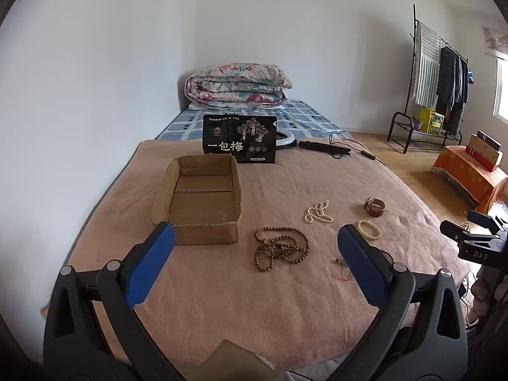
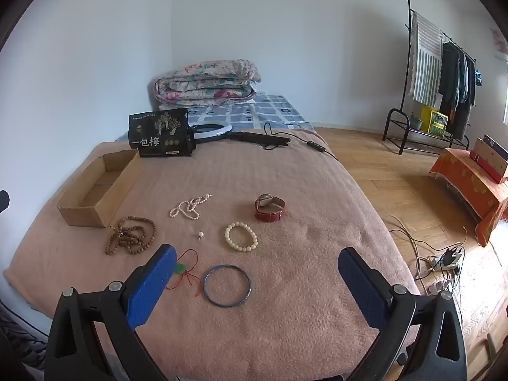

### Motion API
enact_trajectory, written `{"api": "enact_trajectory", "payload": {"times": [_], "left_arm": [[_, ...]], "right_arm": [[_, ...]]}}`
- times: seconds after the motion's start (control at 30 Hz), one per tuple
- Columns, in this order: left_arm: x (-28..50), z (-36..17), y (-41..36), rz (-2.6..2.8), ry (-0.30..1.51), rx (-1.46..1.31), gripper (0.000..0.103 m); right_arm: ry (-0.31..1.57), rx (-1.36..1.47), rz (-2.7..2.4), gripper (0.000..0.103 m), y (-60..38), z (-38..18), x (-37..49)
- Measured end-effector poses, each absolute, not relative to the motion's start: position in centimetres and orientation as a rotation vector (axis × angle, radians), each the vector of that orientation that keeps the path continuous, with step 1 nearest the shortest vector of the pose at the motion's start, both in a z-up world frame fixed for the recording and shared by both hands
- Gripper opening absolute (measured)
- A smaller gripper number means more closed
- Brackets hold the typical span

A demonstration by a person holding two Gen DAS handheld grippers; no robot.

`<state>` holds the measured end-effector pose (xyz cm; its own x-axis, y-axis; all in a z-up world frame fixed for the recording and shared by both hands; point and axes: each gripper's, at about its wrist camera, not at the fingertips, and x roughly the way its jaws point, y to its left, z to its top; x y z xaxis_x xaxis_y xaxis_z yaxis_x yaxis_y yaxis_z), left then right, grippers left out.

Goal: Organize jewelry

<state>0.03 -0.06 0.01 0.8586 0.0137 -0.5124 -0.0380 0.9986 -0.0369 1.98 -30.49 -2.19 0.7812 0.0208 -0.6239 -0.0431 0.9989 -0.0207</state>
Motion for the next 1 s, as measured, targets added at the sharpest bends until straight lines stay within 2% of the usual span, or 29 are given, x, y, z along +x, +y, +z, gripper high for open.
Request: {"api": "enact_trajectory", "payload": {"times": [1.0], "left_arm": [[-0.1,1.2,1.0,0.03,0.528,-0.072,0.103]], "right_arm": [[0.67,-0.042,0.031,0.103,-30.2,-2.2,1.9]]}}
